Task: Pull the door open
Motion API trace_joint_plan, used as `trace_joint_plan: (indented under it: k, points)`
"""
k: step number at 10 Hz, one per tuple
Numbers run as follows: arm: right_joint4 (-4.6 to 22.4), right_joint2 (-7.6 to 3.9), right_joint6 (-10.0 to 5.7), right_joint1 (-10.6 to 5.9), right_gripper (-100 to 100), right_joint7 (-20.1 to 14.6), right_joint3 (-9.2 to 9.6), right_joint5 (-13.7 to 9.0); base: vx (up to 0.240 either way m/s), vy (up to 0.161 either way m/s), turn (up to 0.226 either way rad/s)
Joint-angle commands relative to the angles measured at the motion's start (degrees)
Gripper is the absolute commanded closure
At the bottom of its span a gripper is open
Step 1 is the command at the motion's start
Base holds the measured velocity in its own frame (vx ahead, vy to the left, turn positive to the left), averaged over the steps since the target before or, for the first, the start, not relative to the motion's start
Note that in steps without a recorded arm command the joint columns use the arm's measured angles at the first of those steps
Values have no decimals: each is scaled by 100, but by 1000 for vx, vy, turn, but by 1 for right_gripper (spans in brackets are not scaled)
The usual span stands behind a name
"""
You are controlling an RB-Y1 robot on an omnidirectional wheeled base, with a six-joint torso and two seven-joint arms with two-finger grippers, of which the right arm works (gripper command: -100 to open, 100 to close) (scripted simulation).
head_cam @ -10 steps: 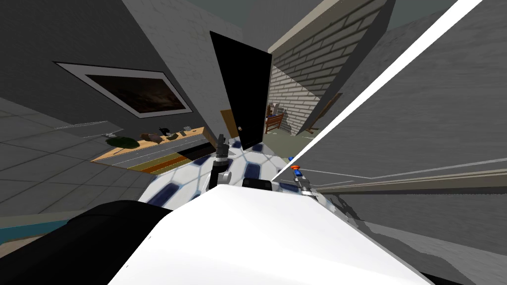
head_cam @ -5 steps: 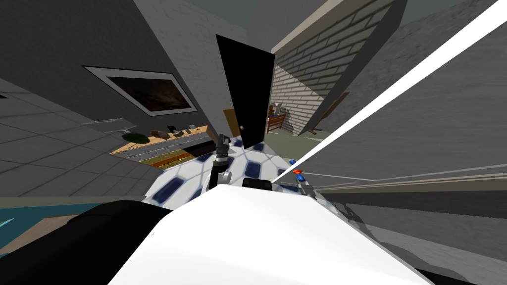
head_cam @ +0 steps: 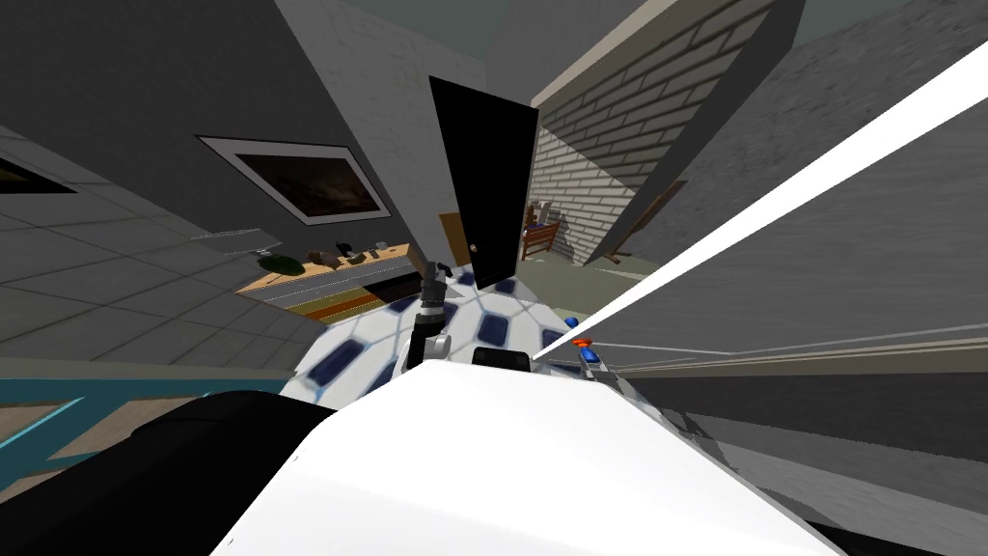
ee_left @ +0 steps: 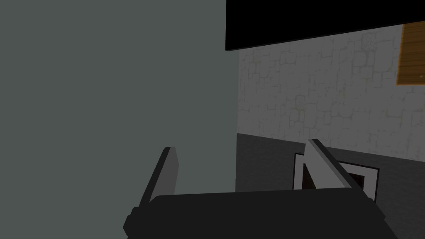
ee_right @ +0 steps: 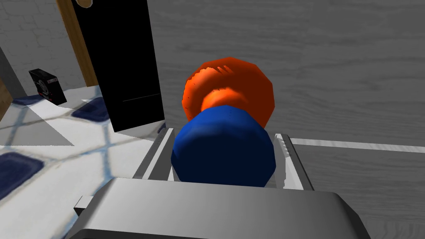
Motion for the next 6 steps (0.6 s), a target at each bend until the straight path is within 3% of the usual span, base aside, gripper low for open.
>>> trace_joint_plan:
  k: [1, 6]
  points:
    - [158, 18, -169, 2, 100, -30, 49, 49, -24, 0, 19]
    - [642, 72, -696, 8, 100, -123, 200, 201, -28, -5, 12]
